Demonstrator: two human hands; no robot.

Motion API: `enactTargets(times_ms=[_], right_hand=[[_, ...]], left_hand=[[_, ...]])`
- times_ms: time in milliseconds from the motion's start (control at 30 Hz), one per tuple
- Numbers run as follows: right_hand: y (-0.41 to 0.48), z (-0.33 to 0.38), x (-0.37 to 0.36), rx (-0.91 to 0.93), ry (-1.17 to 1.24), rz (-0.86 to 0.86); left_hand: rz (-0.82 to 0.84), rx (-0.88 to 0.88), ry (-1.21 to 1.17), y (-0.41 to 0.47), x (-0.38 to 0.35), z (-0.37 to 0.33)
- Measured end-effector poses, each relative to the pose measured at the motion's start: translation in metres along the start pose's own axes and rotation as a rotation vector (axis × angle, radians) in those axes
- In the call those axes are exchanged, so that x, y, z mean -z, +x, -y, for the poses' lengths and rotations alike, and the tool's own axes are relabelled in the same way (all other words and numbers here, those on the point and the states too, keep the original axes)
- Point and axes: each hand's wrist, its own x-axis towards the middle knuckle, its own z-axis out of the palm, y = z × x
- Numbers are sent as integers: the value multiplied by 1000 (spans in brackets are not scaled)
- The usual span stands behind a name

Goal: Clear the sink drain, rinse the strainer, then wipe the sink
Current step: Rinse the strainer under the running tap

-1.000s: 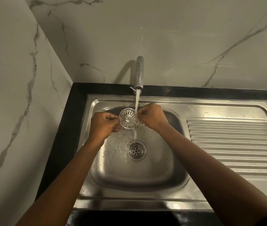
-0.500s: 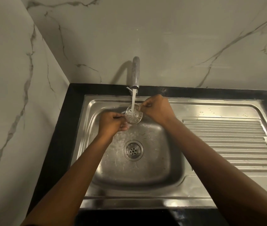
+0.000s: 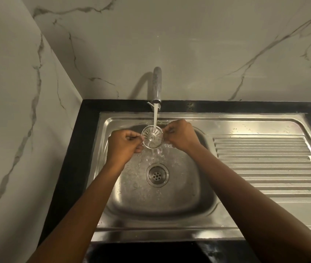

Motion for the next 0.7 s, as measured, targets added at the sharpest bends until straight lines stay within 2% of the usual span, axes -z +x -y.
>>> enactTargets(times_ms=[300, 700], right_hand=[[8, 23, 1, 107, -6, -62], [1, 11, 37, 82, -30, -187]], left_hand=[[-77, 70, -106, -3, 8, 6], [70, 112, -204, 1, -32, -19]])
